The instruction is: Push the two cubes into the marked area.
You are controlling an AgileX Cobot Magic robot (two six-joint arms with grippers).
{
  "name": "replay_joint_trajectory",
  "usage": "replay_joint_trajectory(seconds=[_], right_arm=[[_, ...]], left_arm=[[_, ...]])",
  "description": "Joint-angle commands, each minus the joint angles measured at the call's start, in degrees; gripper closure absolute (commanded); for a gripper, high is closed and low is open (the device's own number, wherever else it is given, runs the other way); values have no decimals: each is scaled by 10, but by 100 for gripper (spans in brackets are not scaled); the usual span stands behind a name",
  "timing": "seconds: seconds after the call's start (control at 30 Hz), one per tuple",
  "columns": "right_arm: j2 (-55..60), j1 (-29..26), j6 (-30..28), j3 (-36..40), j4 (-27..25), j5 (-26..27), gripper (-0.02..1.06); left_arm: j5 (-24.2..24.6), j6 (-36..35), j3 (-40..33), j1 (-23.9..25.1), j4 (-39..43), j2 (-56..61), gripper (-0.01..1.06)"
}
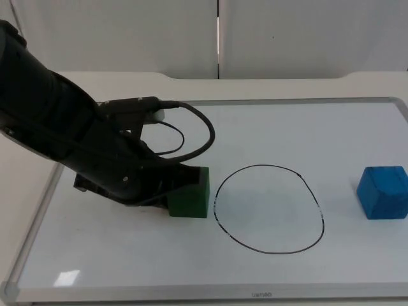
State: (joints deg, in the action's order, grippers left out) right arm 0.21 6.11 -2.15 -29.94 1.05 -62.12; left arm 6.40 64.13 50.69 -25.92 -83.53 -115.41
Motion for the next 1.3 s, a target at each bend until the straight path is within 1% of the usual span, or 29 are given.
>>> replay_joint_trajectory(seconds=[0.0, 0.2, 0.3, 0.4, 0.87, 0.97, 1.27], right_arm=[[-2, -1, 1, 4, 3, 3, -1], [-2, -1, 1, 4, 3, 3, -1], [-2, -1, 1, 4, 3, 3, -1], [-2, -1, 1, 4, 3, 3, -1], [-2, -1, 1, 4, 3, 3, -1], [-2, -1, 1, 4, 3, 3, -1], [-2, -1, 1, 4, 3, 3, -1]], left_arm=[[8, -2, -1, -5, -16, -6, 105], [10, -2, -1, -20, -28, -6, 105], [-7, -2, -1, -36, -28, -6, 105], [-15, -2, -1, -41, -28, -6, 105], [-6, -2, -1, -41, -38, -6, 105], [9, -2, -1, -41, -45, -6, 105], [19, -2, -1, -43, -46, -6, 105]])
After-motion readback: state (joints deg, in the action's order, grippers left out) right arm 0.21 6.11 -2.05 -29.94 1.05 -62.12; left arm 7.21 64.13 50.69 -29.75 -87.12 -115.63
